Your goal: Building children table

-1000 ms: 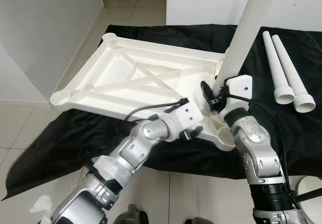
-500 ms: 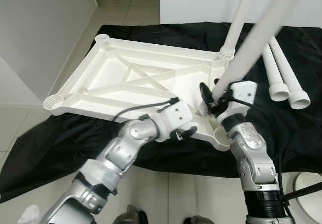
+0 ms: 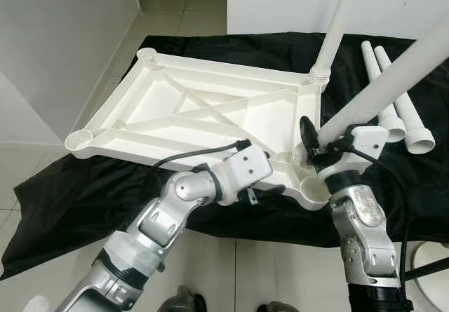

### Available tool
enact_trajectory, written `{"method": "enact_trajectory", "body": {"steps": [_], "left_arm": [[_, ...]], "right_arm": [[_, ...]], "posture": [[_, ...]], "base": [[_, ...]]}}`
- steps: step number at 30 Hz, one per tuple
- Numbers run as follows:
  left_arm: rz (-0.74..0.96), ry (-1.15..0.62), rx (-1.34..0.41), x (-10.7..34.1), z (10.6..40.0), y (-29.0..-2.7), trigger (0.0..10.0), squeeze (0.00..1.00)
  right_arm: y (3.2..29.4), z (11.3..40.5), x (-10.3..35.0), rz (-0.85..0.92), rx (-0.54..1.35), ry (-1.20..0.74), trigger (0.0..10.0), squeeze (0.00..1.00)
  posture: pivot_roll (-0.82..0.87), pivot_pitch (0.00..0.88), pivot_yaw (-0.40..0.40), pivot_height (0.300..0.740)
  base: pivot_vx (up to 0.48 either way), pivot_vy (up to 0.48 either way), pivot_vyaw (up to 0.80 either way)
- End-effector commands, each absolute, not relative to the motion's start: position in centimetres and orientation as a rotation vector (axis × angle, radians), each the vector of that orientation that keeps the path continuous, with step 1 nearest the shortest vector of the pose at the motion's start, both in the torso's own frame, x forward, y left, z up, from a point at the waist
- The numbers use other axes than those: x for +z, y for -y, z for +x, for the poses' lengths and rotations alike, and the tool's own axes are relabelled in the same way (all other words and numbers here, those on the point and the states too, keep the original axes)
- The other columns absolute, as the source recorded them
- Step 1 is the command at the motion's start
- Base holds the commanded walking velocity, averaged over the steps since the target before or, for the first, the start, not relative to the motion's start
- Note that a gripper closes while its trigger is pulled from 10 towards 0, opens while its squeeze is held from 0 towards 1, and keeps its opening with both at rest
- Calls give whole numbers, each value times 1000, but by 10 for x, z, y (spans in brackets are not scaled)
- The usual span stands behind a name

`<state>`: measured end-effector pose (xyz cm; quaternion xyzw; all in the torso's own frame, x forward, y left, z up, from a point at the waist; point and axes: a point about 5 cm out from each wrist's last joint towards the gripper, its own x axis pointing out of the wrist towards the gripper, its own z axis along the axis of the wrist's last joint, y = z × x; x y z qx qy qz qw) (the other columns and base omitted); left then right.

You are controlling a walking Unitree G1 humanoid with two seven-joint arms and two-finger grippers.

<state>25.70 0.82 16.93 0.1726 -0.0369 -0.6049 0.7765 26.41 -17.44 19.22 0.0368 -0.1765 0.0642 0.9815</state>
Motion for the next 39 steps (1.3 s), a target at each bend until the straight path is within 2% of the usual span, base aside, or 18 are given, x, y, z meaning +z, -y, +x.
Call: {"method": "enact_trajectory", "body": {"steps": [1,3,6,8,12,15,23,26,29,30,32,34,36,39], "left_arm": [[343,10,-1407,161,247,-5,10000,0],[343,10,-1407,161,247,-5,10000,0],[371,-127,-1382,139,253,1,10000,0],[371,-127,-1382,139,253,1,10000,0],[396,-204,-1256,126,273,5,10000,0],[390,-233,-1181,123,284,7,10000,0],[379,-244,-1111,128,297,9,10000,0],[414,-226,-1117,132,300,9,10000,0],[363,-192,-1165,143,299,11,10000,0],[333,-138,-1246,153,293,12,10000,0],[333,-138,-1246,153,293,12,10000,0],[244,-49,-1401,172,280,12,10000,0],[214,-24,-1442,178,276,12,10000,0],[186,-34,-1396,179,283,15,10000,0]], "right_arm": [[178,262,194,71,115,373,10000,0],[178,262,194,71,115,373,10000,0],[179,262,194,58,118,374,10000,0],[179,262,194,58,118,374,10000,0],[178,261,194,51,125,371,10000,0],[176,259,194,49,127,368,10000,0],[175,259,193,49,123,367,10000,0],[175,260,194,45,123,371,10000,0],[175,261,195,42,126,372,10000,0],[176,261,194,37,128,371,10000,0],[176,261,194,37,128,371,10000,0],[177,261,194,29,130,367,10000,0],[177,261,194,27,131,366,10000,0],[176,261,194,25,134,368,10000,0]], "posture": [[-47,32,74,740],[-47,32,74,740],[-60,31,81,740],[-60,31,81,740],[-69,30,86,740],[-69,30,86,740],[-79,26,95,740],[-79,26,95,740],[-83,26,96,740],[-83,26,96,740],[-83,26,96,740],[-84,26,99,740],[-84,26,99,740],[-82,24,94,740]], "base": [[0,0,0],[0,0,0],[0,0,0],[0,0,0],[0,0,0],[0,0,0],[0,0,0],[0,0,0],[0,0,0],[0,0,0],[0,0,0],[0,0,0],[0,0,0],[0,0,0]]}}
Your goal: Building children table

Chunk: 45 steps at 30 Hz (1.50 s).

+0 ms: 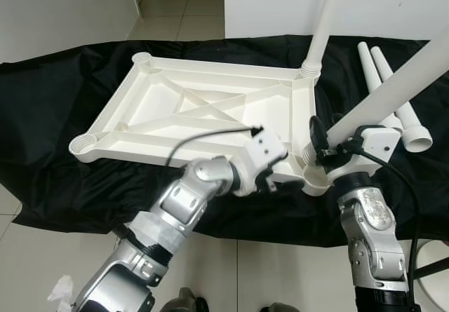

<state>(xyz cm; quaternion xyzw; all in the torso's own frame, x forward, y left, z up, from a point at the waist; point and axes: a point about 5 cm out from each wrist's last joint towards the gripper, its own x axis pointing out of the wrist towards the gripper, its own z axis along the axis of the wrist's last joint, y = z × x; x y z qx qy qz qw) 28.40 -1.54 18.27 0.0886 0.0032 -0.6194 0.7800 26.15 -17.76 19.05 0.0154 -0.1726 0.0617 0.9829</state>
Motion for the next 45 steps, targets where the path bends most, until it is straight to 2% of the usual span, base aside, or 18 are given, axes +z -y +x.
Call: {"method": "enact_trajectory", "body": {"steps": [1,4,13,16,28,29,30,45], "left_arm": [[195,-35,-1377,179,286,16,10000,0],[202,-34,-1367,178,288,16,10000,0],[221,-134,-1193,162,307,25,10000,0],[275,-157,-1143,155,315,27,10000,0],[306,-220,-1155,140,321,31,10000,0],[306,-238,-1170,137,320,30,3843,0],[308,-255,-1185,134,319,29,0,0],[405,-289,-1195,120,328,3,0,0]], "right_arm": [[175,262,194,25,137,368,10000,0],[174,262,194,24,139,369,10000,0],[175,260,193,17,122,359,10000,0],[176,260,192,21,108,359,10000,0],[179,263,194,17,73,381,10000,0],[179,263,194,15,72,383,10000,0],[179,263,194,13,73,384,10000,0],[180,265,193,-5,79,382,10000,0]], "posture": [[-84,24,96,740],[-84,24,96,740],[-106,20,104,740],[-122,3,117,740],[-139,0,138,740],[-144,0,149,740],[-144,0,149,740],[-123,0,153,740]], "base": [[0,0,0],[0,0,0],[0,0,0],[0,0,0],[0,0,0],[0,0,0],[0,0,0],[0,0,0]]}}
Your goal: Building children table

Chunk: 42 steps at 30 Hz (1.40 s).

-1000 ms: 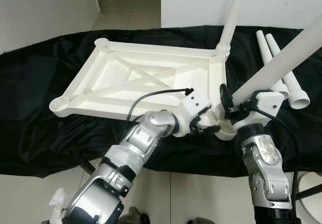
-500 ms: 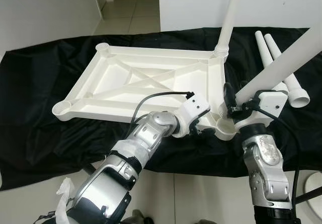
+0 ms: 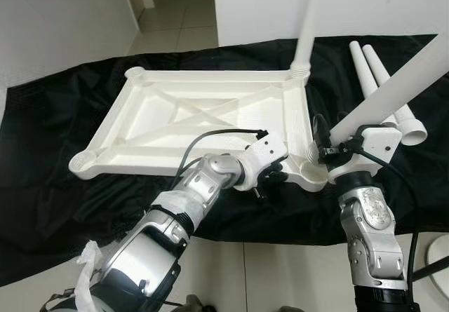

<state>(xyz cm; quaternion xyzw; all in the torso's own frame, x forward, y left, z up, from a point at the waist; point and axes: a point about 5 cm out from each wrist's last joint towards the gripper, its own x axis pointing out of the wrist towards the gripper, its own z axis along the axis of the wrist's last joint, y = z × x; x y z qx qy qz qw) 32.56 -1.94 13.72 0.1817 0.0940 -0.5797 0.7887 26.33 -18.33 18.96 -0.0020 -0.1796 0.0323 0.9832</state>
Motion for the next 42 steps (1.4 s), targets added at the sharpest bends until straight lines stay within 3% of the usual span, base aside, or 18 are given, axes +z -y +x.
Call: {"method": "enact_trajectory", "body": {"steps": [1,13,14,15,16,23,24,31,32,38,42], "left_arm": [[417,-293,-1199,118,328,0,0,0],[538,-304,-1300,105,319,-41,0,0],[555,-293,-1309,105,318,-43,4510,0],[555,-293,-1309,105,318,-43,4510,0],[563,-277,-1313,106,316,-41,10000,0],[464,-212,-1335,121,311,-25,10000,0],[411,-193,-1356,127,308,-22,10000,1000],[299,-69,-1350,157,300,-14,10000,973],[266,-46,-1331,165,299,-14,10000,0],[200,10,-1269,183,296,-18,10000,0],[240,60,-1101,190,299,-31,10000,0]], "right_arm": [[180,265,193,-8,80,382,10000,0],[182,265,190,-14,79,369,10000,0],[182,266,189,-15,80,357,10000,0],[182,266,189,-15,80,357,10000,0],[181,267,187,-26,78,344,10000,0],[179,276,176,-69,48,235,10000,0],[177,277,174,-79,57,225,10000,0],[169,282,174,-85,111,226,10000,0],[166,283,175,-81,134,236,10000,0],[162,286,175,-77,179,239,10000,0],[157,288,174,-75,230,234,10000,0]], "posture": [[-123,0,153,740],[-119,0,154,740],[-114,0,151,740],[-114,0,151,740],[-114,0,150,740],[-118,0,142,740],[-120,0,139,740],[-109,0,118,740],[-99,0,106,740],[-78,0,81,740],[-57,0,64,740]], "base": [[0,0,0],[0,0,0],[0,0,0],[0,0,0],[0,0,0],[0,0,0],[0,0,0],[0,0,0],[0,0,0],[0,0,0],[0,0,0]]}}
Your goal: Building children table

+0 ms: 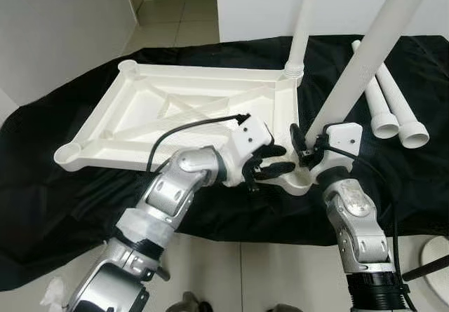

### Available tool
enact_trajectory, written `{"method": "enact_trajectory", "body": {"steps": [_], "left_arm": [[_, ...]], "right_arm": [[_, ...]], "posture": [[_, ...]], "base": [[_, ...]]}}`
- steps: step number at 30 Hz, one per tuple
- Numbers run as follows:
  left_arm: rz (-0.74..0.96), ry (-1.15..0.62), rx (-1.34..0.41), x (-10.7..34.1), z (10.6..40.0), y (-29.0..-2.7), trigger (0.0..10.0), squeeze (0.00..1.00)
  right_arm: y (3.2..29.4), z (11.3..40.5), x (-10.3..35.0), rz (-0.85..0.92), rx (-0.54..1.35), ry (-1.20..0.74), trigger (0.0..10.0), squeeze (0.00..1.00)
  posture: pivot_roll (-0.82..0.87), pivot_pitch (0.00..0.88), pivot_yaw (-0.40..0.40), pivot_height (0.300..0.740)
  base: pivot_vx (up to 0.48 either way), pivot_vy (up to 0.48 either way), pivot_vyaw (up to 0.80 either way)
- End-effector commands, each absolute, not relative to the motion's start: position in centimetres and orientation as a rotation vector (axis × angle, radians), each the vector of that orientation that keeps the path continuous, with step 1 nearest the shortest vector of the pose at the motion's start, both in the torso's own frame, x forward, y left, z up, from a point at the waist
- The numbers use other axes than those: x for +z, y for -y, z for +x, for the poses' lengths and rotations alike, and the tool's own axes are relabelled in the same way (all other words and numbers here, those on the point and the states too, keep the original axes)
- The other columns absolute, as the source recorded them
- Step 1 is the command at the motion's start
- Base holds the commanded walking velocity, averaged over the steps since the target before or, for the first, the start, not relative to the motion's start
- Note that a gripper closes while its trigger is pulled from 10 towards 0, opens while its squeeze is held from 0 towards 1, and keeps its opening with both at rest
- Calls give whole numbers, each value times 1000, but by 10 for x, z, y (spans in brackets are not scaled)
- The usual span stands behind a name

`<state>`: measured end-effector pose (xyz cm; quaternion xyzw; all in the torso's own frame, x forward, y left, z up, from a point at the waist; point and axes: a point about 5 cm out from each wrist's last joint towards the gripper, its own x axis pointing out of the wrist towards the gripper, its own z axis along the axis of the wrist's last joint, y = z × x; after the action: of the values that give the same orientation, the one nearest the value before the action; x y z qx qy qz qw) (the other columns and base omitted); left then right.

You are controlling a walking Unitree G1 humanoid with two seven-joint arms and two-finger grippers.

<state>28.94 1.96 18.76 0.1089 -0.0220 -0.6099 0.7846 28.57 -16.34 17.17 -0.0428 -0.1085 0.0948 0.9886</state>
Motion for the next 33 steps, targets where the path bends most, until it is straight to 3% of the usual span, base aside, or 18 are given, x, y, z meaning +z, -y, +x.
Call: {"method": "enact_trajectory", "body": {"steps": [1,7,33], "left_arm": [[240,60,-1101,190,299,-31,10000,0],[102,52,-976,195,292,-45,10000,0],[145,35,-941,189,280,-53,10000,0]], "right_arm": [[157,288,174,-75,230,234,10000,0],[161,280,157,-65,282,168,10000,0],[182,284,121,-61,292,47,10000,0]], "posture": [[-57,0,64,740],[-21,0,34,740],[-25,0,46,740]], "base": [[0,0,0],[0,0,0],[0,0,0]]}}
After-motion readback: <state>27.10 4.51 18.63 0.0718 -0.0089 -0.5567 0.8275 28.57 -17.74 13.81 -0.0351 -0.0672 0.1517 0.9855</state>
